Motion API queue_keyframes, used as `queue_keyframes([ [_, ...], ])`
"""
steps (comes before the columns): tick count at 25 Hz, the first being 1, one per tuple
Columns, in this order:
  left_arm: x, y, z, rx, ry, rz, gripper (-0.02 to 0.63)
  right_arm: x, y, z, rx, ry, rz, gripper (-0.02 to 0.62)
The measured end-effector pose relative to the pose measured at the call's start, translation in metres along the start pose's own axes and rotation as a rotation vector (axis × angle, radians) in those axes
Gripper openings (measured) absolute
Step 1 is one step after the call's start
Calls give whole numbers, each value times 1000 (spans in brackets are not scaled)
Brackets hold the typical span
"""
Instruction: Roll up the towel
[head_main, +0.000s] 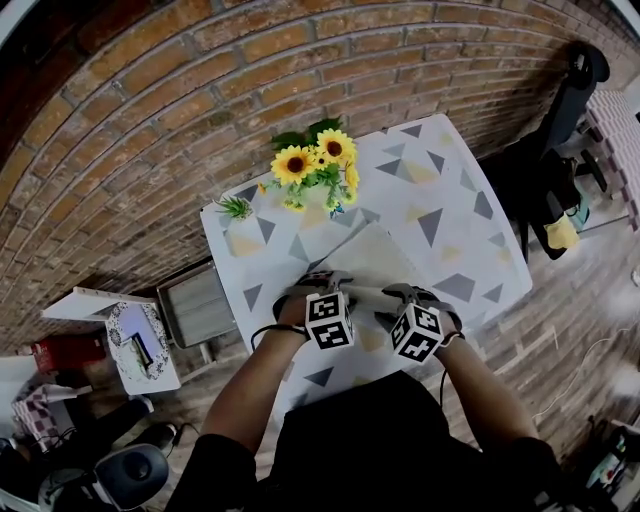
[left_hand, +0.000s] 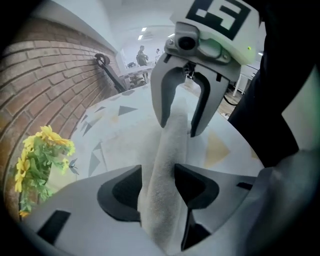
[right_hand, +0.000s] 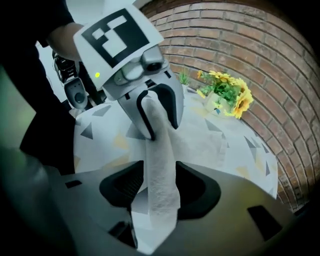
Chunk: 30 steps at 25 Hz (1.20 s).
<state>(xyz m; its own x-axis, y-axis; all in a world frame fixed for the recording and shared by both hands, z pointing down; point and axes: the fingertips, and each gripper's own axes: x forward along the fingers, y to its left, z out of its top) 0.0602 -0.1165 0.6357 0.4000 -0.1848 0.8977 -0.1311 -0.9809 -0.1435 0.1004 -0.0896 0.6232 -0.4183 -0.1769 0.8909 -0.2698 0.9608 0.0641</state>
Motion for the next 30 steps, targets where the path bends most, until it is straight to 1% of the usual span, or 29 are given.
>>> queue_keyframes([
  [3,-3,11,3,-11,-8,27,221,10,-4,-9,-30,46,-11,218],
  [6,-8,17,4,2,-8,45,221,14,-17,-13,-20,60,-41,204],
  [8,-10,13,6,13,-10,26,221,13,-28,-13,0,51,-61,185],
  [10,-11,6,6,19,-12,-12,221,12,-39,-13,17,43,-78,152],
  [12,-9,1,5,28,-2,-33,221,12,-47,-13,25,43,-87,143],
  [16,0,5,0,45,39,-5,222,13,-60,-15,40,45,-99,137],
  [20,7,18,-4,13,47,28,222,11,-72,-12,58,33,-137,135],
  [23,10,27,-5,-10,42,41,221,4,-81,-9,73,1,-164,135],
  [25,10,33,-3,-29,30,41,221,1,-80,-3,70,-34,-142,148],
  [27,8,40,-1,-43,22,46,221,1,-70,3,32,-54,-89,197],
  [28,8,44,0,-47,21,51,221,2,-64,4,3,-52,-65,218],
  [30,8,50,1,-51,21,62,221,8,-56,4,-43,-35,-41,224],
])
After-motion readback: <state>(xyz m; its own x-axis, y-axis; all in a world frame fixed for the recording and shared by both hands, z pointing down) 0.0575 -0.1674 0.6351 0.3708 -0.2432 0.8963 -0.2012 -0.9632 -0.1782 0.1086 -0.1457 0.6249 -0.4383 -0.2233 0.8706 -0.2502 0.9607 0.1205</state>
